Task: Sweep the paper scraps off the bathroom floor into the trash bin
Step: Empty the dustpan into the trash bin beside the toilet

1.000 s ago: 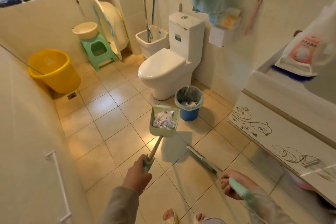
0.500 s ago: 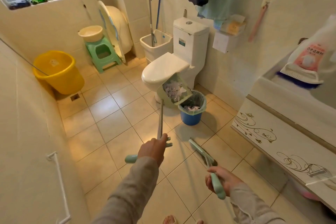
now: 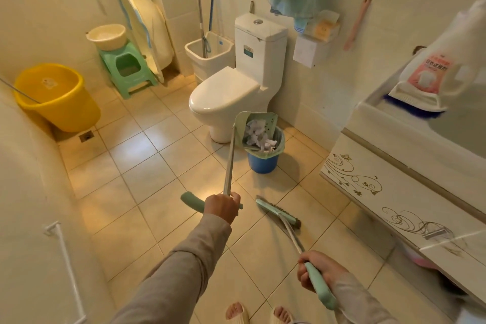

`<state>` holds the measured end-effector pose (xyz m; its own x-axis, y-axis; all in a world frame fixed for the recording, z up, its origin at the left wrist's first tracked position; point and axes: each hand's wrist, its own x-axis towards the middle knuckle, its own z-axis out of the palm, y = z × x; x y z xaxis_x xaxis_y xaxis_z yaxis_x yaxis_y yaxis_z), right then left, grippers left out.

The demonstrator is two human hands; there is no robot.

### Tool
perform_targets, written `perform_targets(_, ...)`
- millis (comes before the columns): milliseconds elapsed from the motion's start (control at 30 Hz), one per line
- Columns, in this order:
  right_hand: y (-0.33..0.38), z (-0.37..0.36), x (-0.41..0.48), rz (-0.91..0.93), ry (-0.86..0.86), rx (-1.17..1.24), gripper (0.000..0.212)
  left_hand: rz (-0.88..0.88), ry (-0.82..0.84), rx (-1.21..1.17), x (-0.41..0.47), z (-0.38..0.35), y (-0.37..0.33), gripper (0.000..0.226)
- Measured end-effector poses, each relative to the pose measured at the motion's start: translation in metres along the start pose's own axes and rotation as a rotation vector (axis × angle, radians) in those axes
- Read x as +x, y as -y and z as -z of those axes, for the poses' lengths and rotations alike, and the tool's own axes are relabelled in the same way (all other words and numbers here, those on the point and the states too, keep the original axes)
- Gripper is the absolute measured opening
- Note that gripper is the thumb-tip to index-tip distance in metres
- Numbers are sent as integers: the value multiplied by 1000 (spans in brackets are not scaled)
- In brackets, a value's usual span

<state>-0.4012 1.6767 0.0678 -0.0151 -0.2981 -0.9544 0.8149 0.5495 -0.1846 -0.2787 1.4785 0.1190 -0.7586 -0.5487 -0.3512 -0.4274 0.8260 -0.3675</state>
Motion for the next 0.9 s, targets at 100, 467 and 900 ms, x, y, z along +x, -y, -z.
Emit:
perform_targets(100, 3, 1, -1, -2, -8, 3, 23, -55, -8, 107, 3, 0, 1, 45)
perform_targets(467, -1, 11, 1, -34, -31, 23, 28, -149, -22, 269, 20, -2, 0, 47)
perform_targets(900, -1, 12, 4, -44, -19, 26, 34, -91, -63, 206, 24, 11, 18, 46)
